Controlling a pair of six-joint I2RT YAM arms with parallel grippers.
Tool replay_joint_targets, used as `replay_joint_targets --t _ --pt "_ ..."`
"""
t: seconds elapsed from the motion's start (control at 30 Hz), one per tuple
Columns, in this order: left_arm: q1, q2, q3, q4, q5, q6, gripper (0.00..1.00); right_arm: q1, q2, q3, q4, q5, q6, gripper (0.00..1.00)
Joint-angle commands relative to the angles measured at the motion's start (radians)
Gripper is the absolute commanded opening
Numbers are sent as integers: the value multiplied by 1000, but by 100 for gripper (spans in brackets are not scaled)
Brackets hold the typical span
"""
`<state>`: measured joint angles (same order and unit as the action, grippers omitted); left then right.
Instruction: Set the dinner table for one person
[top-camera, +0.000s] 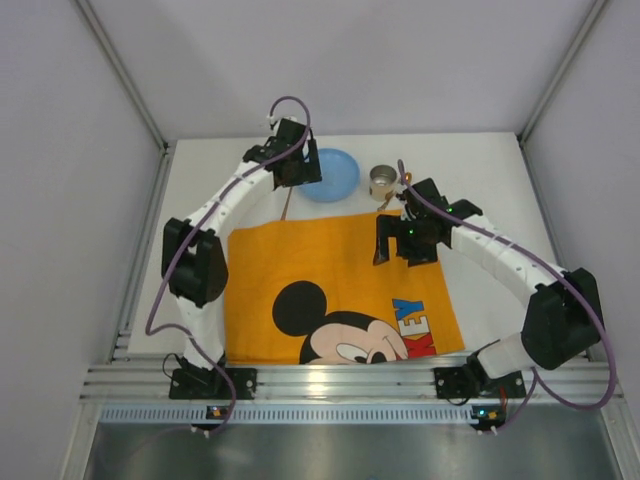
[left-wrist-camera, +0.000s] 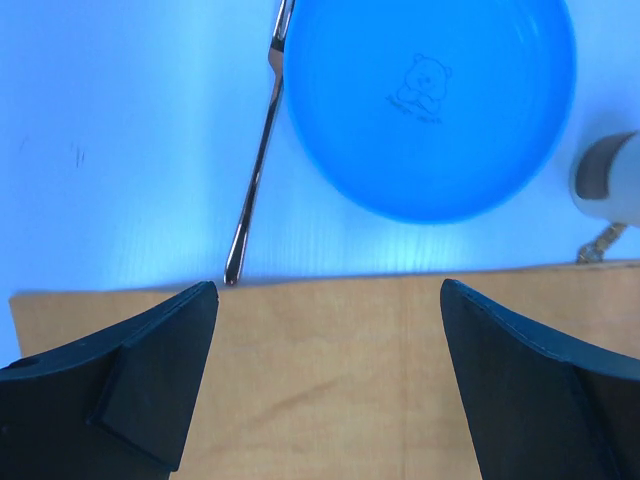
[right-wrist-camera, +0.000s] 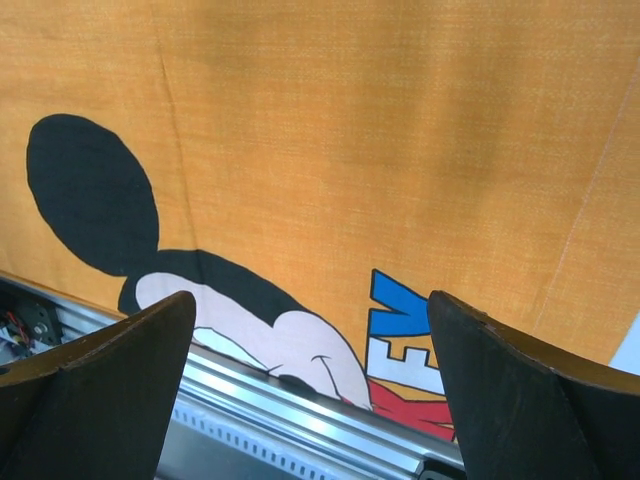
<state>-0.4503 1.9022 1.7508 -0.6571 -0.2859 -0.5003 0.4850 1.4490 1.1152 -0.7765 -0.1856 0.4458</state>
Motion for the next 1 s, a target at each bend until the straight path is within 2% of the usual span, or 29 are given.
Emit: replay_joint_targets --t 0.0,0.2,0.3,0.43,0.63,0.83,0.93,0.97 --pt "31 188 137 -108 -3 74 98 -51 -55 17 -35 6 -28 100" --pt "107 386 344 -130 34 114 91 -129 -82 23 -96 47 -29 100" --pt "145 411 332 -89 68 129 86 -160 -78 31 -119 61 -24 100" --pt "179 432 306 -56 119 169 68 -178 -47 67 -147 70 -19 100" --pt "190 439 247 0 175 187 66 -183 14 155 -193 97 -15 100" --pt "191 475 256 51 256 183 63 -183 74 213 -217 98 -19 100" --pt "193 512 294 65 281 155 37 -183 91 232 -228 112 -21 100" --pt "193 517 303 68 309 137 21 -183 97 238 -230 113 -19 100"
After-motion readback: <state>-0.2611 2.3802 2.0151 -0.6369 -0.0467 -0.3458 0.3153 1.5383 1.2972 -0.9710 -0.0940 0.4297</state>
